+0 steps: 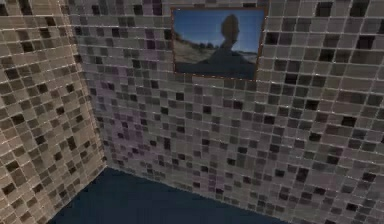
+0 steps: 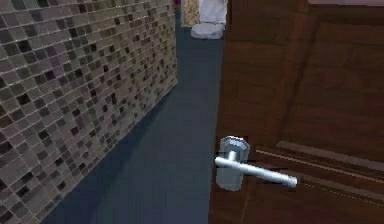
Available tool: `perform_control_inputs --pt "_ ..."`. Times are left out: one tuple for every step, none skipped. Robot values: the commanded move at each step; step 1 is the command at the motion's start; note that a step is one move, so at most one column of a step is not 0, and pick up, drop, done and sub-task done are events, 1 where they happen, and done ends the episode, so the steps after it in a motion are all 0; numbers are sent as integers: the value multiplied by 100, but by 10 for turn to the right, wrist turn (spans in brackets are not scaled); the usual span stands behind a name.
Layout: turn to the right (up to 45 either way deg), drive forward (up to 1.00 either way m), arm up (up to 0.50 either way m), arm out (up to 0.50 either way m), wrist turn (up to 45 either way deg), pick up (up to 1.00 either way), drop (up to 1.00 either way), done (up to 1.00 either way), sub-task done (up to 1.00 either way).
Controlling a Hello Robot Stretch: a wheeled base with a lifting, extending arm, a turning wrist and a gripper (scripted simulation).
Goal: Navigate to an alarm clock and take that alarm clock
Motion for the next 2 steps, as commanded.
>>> perform_control_inputs --pt "0 15 0 0 0 0 0 0 0" --pt "450 0 0 0 0 0 0 0 0"
